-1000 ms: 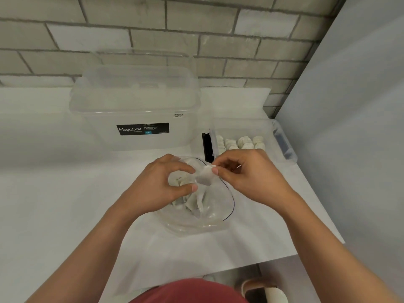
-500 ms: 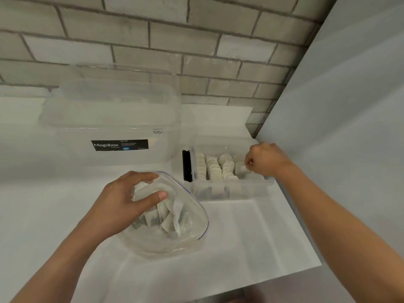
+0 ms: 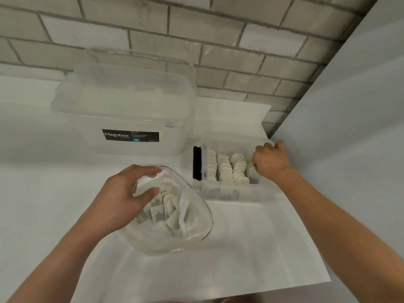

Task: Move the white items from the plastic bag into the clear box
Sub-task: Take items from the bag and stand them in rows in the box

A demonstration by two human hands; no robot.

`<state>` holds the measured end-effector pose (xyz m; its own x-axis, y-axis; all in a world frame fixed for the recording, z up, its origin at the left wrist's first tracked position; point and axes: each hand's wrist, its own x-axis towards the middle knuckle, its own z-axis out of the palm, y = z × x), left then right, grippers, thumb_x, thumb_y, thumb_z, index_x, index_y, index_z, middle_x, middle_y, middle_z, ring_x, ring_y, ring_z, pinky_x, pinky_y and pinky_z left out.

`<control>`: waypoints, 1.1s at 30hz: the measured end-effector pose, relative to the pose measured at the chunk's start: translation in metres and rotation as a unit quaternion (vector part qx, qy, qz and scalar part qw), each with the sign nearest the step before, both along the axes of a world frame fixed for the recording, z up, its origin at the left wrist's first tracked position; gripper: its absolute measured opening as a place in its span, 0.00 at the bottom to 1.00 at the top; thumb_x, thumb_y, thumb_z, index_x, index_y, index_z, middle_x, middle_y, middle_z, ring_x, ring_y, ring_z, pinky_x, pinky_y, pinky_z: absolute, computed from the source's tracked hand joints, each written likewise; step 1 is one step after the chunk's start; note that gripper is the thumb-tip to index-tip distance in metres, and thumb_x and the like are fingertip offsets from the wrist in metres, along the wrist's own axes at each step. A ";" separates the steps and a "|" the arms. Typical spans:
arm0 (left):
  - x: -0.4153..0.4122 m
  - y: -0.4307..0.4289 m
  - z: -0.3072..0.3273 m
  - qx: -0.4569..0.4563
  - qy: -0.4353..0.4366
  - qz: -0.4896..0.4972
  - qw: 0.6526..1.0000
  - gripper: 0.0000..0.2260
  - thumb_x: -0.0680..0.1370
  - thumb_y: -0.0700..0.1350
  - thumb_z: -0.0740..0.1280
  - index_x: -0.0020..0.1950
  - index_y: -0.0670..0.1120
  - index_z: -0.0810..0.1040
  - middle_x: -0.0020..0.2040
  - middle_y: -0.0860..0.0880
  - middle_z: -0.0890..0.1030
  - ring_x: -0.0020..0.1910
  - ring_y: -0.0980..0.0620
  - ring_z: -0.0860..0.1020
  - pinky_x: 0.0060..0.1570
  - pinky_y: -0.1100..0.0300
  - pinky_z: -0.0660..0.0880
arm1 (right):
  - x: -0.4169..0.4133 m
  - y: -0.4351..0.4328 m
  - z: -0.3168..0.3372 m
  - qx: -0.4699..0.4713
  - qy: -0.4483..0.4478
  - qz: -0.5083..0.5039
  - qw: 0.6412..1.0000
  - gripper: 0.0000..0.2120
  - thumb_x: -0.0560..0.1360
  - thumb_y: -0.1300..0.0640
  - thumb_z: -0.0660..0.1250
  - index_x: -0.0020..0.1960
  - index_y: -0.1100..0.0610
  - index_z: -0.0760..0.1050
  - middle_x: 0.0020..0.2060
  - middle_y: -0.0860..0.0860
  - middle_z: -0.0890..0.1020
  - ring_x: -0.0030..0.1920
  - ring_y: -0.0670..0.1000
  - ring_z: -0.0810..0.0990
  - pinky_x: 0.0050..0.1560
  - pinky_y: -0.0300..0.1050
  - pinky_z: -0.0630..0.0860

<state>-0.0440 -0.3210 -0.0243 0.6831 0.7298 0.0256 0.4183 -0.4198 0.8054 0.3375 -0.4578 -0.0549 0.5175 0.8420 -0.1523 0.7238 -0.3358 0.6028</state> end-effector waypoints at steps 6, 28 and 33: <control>0.000 0.004 0.000 0.011 -0.005 -0.034 0.999 0.22 0.75 0.36 0.71 0.55 0.65 0.77 0.53 0.61 0.80 0.39 0.55 0.73 0.40 0.74 0.67 | -0.009 0.000 0.011 0.015 0.020 -0.022 0.999 0.06 0.74 0.59 0.67 0.50 0.54 0.80 0.49 0.49 0.78 0.53 0.54 0.75 0.56 0.53 0.64; -0.007 0.006 -0.017 0.019 -0.016 -0.116 0.993 0.27 0.73 0.30 0.63 0.66 0.53 0.78 0.58 0.55 0.79 0.50 0.51 0.79 0.49 0.68 0.72 | -0.271 0.056 -0.032 0.157 0.428 -0.075 0.887 0.14 0.73 0.44 0.71 0.36 0.52 0.72 0.33 0.47 0.77 0.35 0.52 0.76 0.35 0.46 0.71; -0.006 0.009 -0.017 0.022 -0.021 -0.124 0.992 0.25 0.74 0.31 0.64 0.66 0.53 0.77 0.58 0.54 0.80 0.43 0.65 0.75 0.44 0.73 0.69 | -0.278 0.051 -0.037 0.178 0.373 -0.026 0.910 0.10 0.76 0.50 0.68 0.40 0.54 0.74 0.37 0.50 0.75 0.38 0.58 0.77 0.35 0.45 0.68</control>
